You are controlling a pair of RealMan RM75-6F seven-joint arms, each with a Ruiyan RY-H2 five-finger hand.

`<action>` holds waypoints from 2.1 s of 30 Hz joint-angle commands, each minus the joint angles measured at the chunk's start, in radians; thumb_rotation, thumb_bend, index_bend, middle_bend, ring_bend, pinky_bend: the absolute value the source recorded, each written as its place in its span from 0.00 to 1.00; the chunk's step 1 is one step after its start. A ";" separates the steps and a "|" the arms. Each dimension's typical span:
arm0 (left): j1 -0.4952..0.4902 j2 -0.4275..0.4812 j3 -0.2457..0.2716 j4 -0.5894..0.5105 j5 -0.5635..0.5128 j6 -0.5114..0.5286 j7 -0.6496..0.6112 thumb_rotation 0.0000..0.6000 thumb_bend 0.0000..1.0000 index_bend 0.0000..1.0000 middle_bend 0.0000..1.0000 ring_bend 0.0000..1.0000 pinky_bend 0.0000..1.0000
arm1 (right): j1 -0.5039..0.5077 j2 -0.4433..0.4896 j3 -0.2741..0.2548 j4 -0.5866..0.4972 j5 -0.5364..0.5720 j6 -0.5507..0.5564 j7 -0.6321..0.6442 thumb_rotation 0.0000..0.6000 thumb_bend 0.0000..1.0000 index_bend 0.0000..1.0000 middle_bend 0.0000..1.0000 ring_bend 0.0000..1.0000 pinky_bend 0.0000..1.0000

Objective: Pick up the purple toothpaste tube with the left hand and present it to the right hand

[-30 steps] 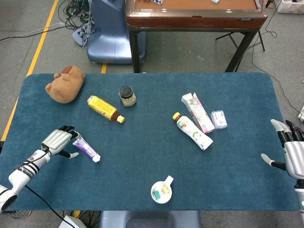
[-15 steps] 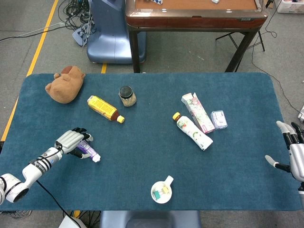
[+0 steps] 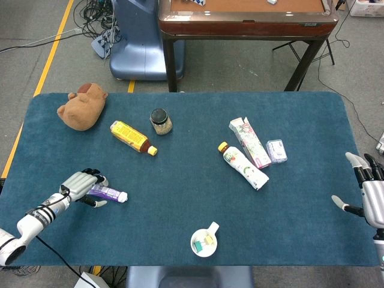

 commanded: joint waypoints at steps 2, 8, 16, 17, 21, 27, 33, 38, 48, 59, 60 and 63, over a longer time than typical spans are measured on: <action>0.028 0.039 0.010 -0.049 -0.024 0.015 0.027 0.50 0.20 0.29 0.31 0.10 0.06 | -0.001 -0.001 -0.001 0.002 -0.003 0.001 0.004 1.00 0.04 0.02 0.17 0.08 0.15; 0.095 0.027 -0.017 -0.082 -0.062 0.132 0.084 0.68 0.20 0.29 0.31 0.10 0.06 | -0.003 -0.001 -0.001 0.007 -0.006 0.003 0.013 1.00 0.04 0.02 0.17 0.08 0.15; 0.157 -0.067 -0.053 -0.054 -0.049 0.281 0.175 1.00 0.20 0.28 0.31 0.12 0.08 | -0.012 0.001 -0.005 0.009 -0.013 0.013 0.023 1.00 0.04 0.02 0.17 0.08 0.15; 0.158 -0.076 -0.056 -0.049 -0.047 0.287 0.182 1.00 0.20 0.28 0.31 0.12 0.09 | -0.013 0.001 -0.006 0.010 -0.013 0.015 0.025 1.00 0.04 0.02 0.17 0.08 0.15; 0.161 -0.110 -0.061 -0.024 -0.042 0.297 0.226 1.00 0.20 0.29 0.33 0.14 0.09 | -0.021 0.001 -0.009 0.014 -0.013 0.020 0.034 1.00 0.04 0.02 0.17 0.08 0.15; 0.174 -0.150 -0.070 -0.007 -0.075 0.299 0.337 1.00 0.20 0.34 0.36 0.16 0.13 | -0.030 0.003 -0.013 0.022 -0.011 0.025 0.050 1.00 0.04 0.02 0.17 0.08 0.15; 0.183 -0.174 -0.076 -0.003 -0.108 0.291 0.405 1.00 0.20 0.35 0.36 0.17 0.13 | -0.031 0.001 -0.014 0.032 -0.008 0.017 0.067 1.00 0.04 0.02 0.17 0.08 0.15; 0.186 -0.198 -0.080 0.024 -0.109 0.291 0.419 1.00 0.20 0.35 0.36 0.17 0.13 | -0.029 0.001 -0.014 0.036 -0.009 0.011 0.075 1.00 0.04 0.02 0.17 0.08 0.15; 0.186 -0.227 -0.090 0.060 -0.120 0.272 0.416 1.00 0.20 0.35 0.37 0.17 0.13 | -0.032 0.001 -0.014 0.040 -0.006 0.009 0.084 1.00 0.04 0.02 0.17 0.08 0.15; 0.185 -0.247 -0.096 0.095 -0.108 0.267 0.388 0.91 0.29 0.38 0.41 0.19 0.13 | -0.035 0.005 -0.014 0.039 -0.003 0.007 0.090 1.00 0.04 0.02 0.17 0.08 0.15; 0.186 -0.248 -0.097 0.097 -0.108 0.268 0.386 0.90 0.29 0.38 0.41 0.19 0.13 | -0.035 0.005 -0.014 0.039 -0.003 0.007 0.091 1.00 0.04 0.02 0.17 0.08 0.15; 0.188 -0.251 -0.097 0.102 -0.105 0.270 0.380 0.90 0.29 0.38 0.41 0.19 0.13 | -0.036 0.006 -0.014 0.038 -0.003 0.007 0.093 1.00 0.04 0.02 0.17 0.08 0.15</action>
